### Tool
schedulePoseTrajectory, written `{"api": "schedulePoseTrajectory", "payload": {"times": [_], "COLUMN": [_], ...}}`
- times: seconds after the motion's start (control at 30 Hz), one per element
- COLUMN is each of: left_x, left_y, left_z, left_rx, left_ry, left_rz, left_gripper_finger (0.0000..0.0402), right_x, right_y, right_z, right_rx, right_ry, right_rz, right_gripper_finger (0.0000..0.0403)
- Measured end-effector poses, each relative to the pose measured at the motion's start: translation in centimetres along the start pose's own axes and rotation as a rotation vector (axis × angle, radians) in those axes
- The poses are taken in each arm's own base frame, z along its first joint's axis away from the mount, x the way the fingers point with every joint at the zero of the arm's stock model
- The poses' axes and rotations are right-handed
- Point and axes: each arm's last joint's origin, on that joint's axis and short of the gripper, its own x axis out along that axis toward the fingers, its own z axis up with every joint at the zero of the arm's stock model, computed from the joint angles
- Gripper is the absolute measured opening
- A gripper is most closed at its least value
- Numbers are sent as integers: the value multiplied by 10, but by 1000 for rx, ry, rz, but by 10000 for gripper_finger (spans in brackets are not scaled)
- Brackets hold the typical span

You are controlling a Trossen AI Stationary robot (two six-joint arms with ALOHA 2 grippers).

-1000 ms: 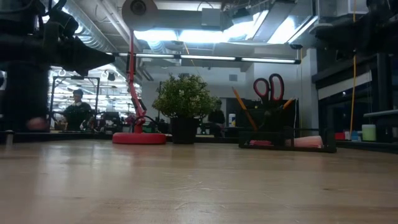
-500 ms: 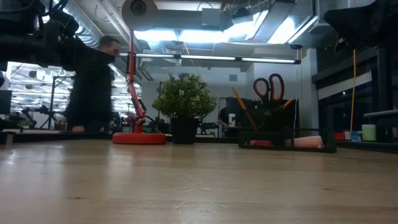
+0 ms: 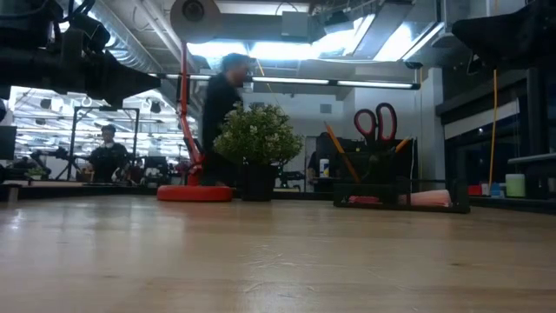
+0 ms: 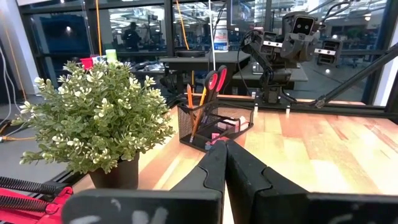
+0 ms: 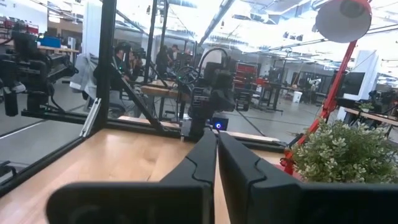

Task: Pick and place office supplies into organizer
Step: Return to Home Position

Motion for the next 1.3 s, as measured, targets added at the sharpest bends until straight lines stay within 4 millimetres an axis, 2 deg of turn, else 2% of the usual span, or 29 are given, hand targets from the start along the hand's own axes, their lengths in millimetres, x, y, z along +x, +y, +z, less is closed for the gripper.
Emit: {"api": "schedulePoseTrajectory", "payload": {"times": [0.47, 0.9, 1.13, 1.3], "left_x": [0, 0, 0, 0], "left_y": [0, 0, 0, 0], "left_z": [0, 0, 0, 0], "left_rx": [0, 0, 0, 0], "left_ry": [0, 0, 3, 4], "left_rz": [0, 0, 0, 3], "left_gripper_finger": [2, 2, 6, 2], "right_x": [-1, -17, -17, -17], "right_y": [1, -13, -14, -14], "right_z": [-5, -4, -10, -9], "right_rx": [105, 141, 137, 244], "right_ry": [48, 29, 72, 66], "right_rz": [12, -44, 31, 29], "right_gripper_finger": [22, 23, 23, 23]}}
